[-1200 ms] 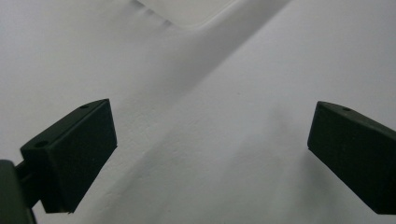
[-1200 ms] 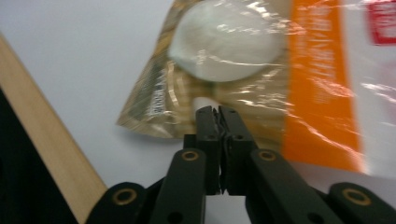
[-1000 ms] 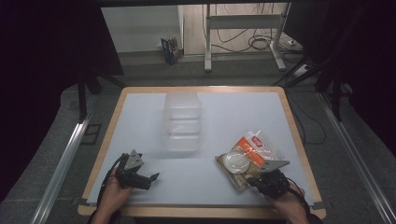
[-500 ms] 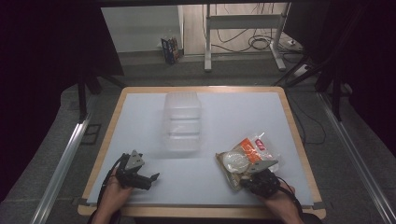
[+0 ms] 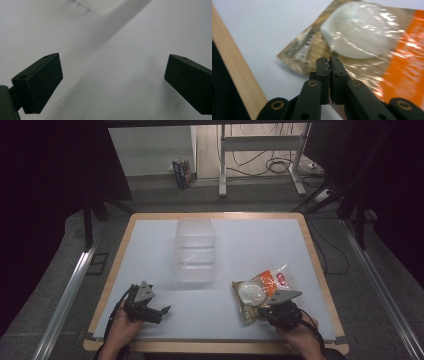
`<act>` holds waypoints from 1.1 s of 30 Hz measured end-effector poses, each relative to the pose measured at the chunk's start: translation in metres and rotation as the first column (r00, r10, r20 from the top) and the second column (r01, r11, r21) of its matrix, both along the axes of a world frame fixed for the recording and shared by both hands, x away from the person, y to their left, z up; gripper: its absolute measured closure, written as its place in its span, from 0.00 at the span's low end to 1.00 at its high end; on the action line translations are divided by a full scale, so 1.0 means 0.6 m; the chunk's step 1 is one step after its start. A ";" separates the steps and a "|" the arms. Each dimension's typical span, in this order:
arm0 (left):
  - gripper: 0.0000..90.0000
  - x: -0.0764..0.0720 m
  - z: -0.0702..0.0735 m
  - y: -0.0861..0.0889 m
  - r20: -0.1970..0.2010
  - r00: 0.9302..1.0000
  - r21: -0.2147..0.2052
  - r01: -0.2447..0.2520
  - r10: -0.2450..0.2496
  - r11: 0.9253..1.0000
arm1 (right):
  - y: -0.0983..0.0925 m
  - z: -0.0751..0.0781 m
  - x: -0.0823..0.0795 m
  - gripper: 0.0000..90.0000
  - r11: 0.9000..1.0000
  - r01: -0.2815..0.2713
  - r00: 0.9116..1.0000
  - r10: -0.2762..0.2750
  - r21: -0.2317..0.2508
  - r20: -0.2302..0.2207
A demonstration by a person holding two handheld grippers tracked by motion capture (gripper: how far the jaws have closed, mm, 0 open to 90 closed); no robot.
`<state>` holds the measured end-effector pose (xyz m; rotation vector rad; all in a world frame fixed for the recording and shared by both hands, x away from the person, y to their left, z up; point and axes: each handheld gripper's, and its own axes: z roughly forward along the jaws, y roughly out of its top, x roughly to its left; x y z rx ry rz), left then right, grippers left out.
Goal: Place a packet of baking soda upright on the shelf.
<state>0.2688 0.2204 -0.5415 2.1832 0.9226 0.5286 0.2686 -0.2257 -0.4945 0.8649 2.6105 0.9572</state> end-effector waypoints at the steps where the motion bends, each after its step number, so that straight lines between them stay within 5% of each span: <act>1: 0.02 0.000 0.000 0.000 0.000 1.000 0.001 0.000 0.000 1.000 | -0.005 0.002 0.001 0.91 1.000 0.017 1.000 -0.017 0.005 0.003; 7: 0.02 0.000 -0.001 -0.001 -0.001 1.000 0.005 -0.001 0.001 1.000 | -0.045 0.020 0.010 0.73 0.991 0.129 0.990 -0.131 0.047 0.047; 13: 0.02 0.000 -0.002 -0.004 0.001 1.000 0.024 0.009 -0.009 1.000 | -0.083 0.037 0.016 0.58 0.963 0.257 0.962 -0.263 0.086 0.077; 24: 0.02 -0.001 -0.002 -0.005 0.004 1.000 0.031 0.009 -0.009 0.999 | -0.110 0.040 0.022 0.46 0.943 0.325 0.937 -0.331 0.068 0.109; 29: 0.02 -0.001 -0.001 -0.004 0.002 1.000 0.029 0.006 -0.006 1.000 | -0.138 0.042 0.027 0.39 0.918 0.383 0.913 -0.393 0.100 0.112; 33: 0.02 -0.001 -0.001 -0.005 -0.001 1.000 0.031 0.005 -0.005 0.999 | -0.142 0.032 0.034 0.36 0.917 0.386 0.916 -0.394 0.105 0.080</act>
